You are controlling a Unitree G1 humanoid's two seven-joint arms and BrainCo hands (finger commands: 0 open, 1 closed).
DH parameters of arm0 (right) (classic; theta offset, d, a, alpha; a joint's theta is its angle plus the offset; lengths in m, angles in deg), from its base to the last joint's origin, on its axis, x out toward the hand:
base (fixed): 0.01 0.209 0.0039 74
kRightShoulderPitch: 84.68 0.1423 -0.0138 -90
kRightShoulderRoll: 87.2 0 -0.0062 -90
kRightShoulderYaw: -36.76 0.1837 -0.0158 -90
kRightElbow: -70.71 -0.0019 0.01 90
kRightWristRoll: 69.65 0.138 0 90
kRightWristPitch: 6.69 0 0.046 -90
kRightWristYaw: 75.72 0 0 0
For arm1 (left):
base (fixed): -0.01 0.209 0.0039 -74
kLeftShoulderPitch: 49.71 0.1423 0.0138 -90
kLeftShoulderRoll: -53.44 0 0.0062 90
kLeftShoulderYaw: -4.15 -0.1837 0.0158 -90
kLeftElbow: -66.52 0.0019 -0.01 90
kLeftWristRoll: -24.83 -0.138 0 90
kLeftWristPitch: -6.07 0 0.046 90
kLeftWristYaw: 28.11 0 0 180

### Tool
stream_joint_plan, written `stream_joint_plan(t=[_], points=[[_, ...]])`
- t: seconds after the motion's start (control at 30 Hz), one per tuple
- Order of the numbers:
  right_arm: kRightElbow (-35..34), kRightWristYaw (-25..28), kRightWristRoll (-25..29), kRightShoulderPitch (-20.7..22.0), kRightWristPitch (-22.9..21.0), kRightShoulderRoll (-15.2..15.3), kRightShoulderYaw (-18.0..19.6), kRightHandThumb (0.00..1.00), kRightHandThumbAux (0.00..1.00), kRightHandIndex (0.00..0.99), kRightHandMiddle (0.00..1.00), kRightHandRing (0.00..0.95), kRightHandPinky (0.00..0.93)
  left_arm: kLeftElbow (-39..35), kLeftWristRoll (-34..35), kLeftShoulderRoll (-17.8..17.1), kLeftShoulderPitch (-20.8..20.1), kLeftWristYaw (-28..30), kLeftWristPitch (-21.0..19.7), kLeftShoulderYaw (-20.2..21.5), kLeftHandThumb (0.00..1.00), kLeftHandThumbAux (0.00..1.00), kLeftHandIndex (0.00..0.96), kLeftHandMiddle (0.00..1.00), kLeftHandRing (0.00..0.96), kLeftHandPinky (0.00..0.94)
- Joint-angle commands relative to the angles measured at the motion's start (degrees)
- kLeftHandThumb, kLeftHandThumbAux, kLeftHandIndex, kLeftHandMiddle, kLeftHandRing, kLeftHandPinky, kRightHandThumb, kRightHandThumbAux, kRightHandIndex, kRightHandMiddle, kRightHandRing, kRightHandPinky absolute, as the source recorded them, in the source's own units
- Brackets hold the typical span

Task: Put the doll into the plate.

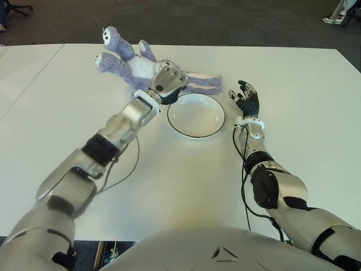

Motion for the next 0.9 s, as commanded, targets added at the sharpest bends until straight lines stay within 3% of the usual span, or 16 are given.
stream_joint_plan(t=[0.03,0.1,0.13,0.17,0.2,0.23,0.27,0.3,0.33,0.37,0.4,0.43,0.57,0.73,0.9], points=[[8.78,-1.34,0.03,-12.51,-8.14,-3.36,0.26,0.384,0.891,0.242,0.111,0.028,0.000,8.51,-5.80,2.29,-6.37,-22.60,1.02,2.24,0.840,0.666,0.412,0.578,0.698,0.712],[8.79,-1.54,-0.21,-12.49,-8.11,-3.31,0.05,0.382,0.891,0.242,0.111,0.027,0.000,13.08,-6.44,3.78,-9.92,-26.18,0.58,1.80,0.832,0.669,0.402,0.559,0.640,0.649],[8.80,-1.56,-0.33,-12.46,-8.11,-3.27,-0.04,0.381,0.891,0.242,0.111,0.027,0.000,18.56,-6.57,5.17,-13.80,-27.37,0.07,1.17,0.830,0.669,0.400,0.554,0.626,0.633],[8.82,-1.54,-0.40,-12.44,-8.13,-3.25,-0.11,0.380,0.891,0.242,0.111,0.027,0.000,24.59,-6.69,6.67,-17.63,-28.24,-0.51,0.39,0.755,0.688,0.405,0.475,0.534,0.555],[8.83,-1.51,-0.43,-12.43,-8.15,-3.23,-0.15,0.378,0.891,0.242,0.111,0.027,0.000,28.74,-6.77,7.65,-20.12,-28.88,-0.83,-0.16,0.430,0.538,0.258,0.351,0.390,0.425],[8.84,-1.52,-0.45,-12.37,-8.21,-3.24,-0.18,0.377,0.891,0.242,0.112,0.027,0.000,31.71,-6.82,8.31,-21.76,-29.61,-0.92,-0.59,0.344,0.501,0.220,0.319,0.353,0.393],[8.85,-1.56,-0.42,-12.27,-8.32,-3.28,-0.16,0.375,0.891,0.243,0.112,0.027,0.000,36.09,-6.72,9.36,-23.83,-29.84,-1.00,-1.17,0.325,0.468,0.143,0.259,0.294,0.324],[8.86,-1.60,-0.38,-12.22,-8.44,-3.32,-0.12,0.375,0.892,0.243,0.112,0.027,0.000,42.41,-6.26,10.81,-26.90,-28.33,-1.02,-1.79,0.323,0.454,0.106,0.230,0.266,0.290],[8.86,-1.64,-0.35,-12.19,-8.52,-3.35,-0.10,0.375,0.892,0.243,0.113,0.029,0.000,47.07,-5.91,11.87,-29.17,-27.28,-1.01,-2.27,0.308,0.409,0.046,0.119,0.152,0.192],[8.87,-1.78,-0.37,-12.18,-8.62,-3.42,-0.12,0.374,0.893,0.244,0.113,0.029,0.000,53.20,-5.31,13.49,-31.69,-23.20,-0.93,-2.86,0.305,0.402,0.036,0.100,0.132,0.176],[8.87,-1.88,-0.40,-12.18,-8.68,-3.47,-0.14,0.373,0.891,0.242,0.112,0.028,0.000,56.93,-4.91,14.50,-33.15,-20.46,-0.81,-3.25,0.291,0.339,0.009,0.025,0.033,0.073],[8.87,-1.94,-0.42,-12.18,-8.71,-3.50,-0.15,0.373,0.890,0.241,0.112,0.028,0.000,59.00,-4.68,15.08,-33.92,-18.98,-0.71,-3.51,0.287,0.323,0.002,0.006,0.008,0.046],[8.83,-2.04,-0.33,-12.28,-8.16,-3.66,0.00,0.372,0.892,0.239,0.114,0.029,0.000,65.62,-3.12,17.17,-32.96,-11.50,0.67,-4.16,0.307,0.225,0.000,0.000,0.000,0.001],[8.81,-1.63,0.18,-12.41,-8.13,-3.64,0.49,0.376,0.896,0.245,0.122,0.038,0.000,69.21,-1.97,18.99,-31.82,-8.04,0.38,-4.45,0.375,0.157,0.000,0.000,0.000,0.011],[8.80,-1.24,0.87,-12.45,-8.68,-3.61,1.09,0.402,0.894,0.255,0.129,0.046,0.011,71.43,-1.10,20.29,-33.22,-4.19,-1.35,-4.65,0.418,0.127,0.000,0.000,0.000,0.010]])
